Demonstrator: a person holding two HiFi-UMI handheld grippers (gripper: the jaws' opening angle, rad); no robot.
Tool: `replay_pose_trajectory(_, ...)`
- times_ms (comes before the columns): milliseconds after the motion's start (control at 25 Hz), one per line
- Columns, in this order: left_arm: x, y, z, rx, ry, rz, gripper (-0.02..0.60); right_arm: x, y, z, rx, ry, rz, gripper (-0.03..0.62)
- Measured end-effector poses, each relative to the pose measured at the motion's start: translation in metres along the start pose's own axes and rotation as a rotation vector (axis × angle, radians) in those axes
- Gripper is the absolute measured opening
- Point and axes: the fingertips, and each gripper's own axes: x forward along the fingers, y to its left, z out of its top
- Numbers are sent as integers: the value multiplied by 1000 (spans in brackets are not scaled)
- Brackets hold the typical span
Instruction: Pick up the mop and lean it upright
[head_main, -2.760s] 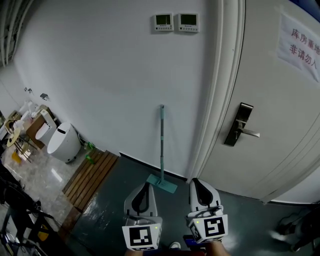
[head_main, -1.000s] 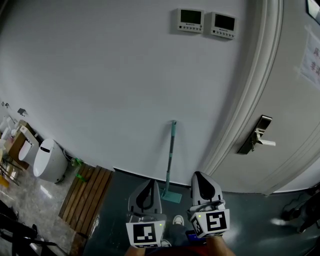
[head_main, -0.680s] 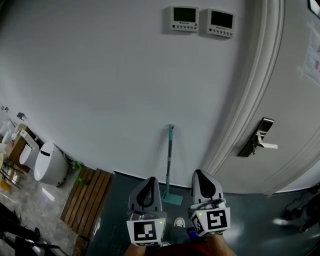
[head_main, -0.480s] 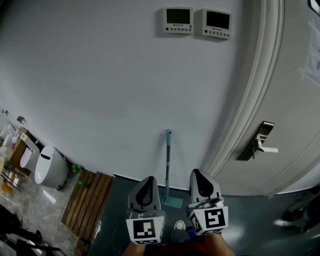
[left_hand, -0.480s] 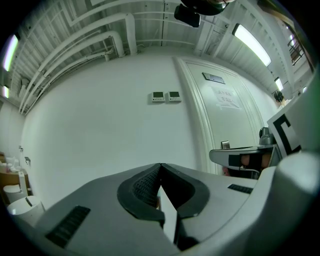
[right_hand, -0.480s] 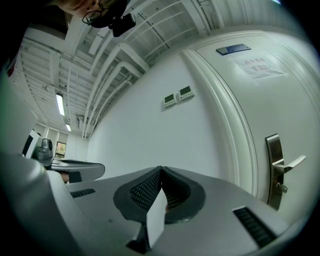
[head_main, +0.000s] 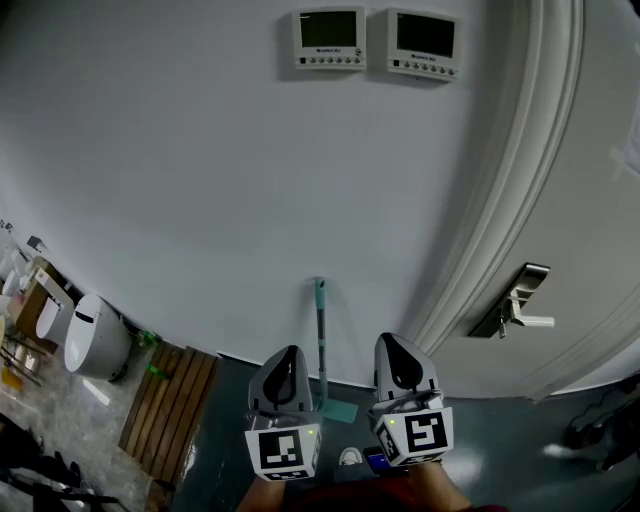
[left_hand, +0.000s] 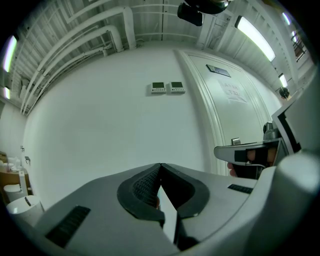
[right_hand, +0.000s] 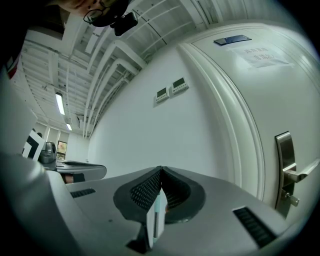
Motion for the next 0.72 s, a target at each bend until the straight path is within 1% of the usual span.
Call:
replay_pose_trajectory(320, 45, -6, -2, 11, 9, 33, 14, 34, -29, -2, 11, 7, 44, 15)
replay_pose_trajectory(520, 60, -3, -4, 25, 9, 59, 14, 50, -33, -7, 18, 12, 73, 15)
replay_pose_trajectory(720, 71, 3, -4, 21, 9, 47, 15, 63, -31, -11, 19, 20, 70, 15)
